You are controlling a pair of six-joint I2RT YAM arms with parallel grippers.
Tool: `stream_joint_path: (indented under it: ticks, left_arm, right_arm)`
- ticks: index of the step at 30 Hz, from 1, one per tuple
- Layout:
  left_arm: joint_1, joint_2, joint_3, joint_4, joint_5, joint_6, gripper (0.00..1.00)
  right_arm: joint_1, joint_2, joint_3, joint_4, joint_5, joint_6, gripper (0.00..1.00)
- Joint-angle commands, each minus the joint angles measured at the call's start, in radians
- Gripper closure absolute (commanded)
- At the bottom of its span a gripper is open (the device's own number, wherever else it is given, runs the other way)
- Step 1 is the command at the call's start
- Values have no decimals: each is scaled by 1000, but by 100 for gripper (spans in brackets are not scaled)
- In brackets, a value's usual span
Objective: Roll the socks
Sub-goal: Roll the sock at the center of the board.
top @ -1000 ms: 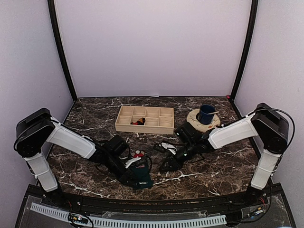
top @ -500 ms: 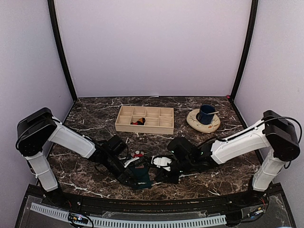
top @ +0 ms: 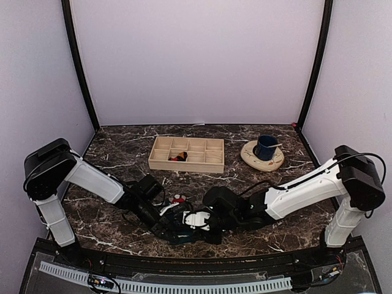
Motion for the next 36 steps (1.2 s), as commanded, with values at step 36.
stream_joint_path:
  ticks: [36]
  left_arm:
    - [11,41,-6,-23,40,10,91]
  right_arm:
    - [34,142,51,-11,-36,-81,72]
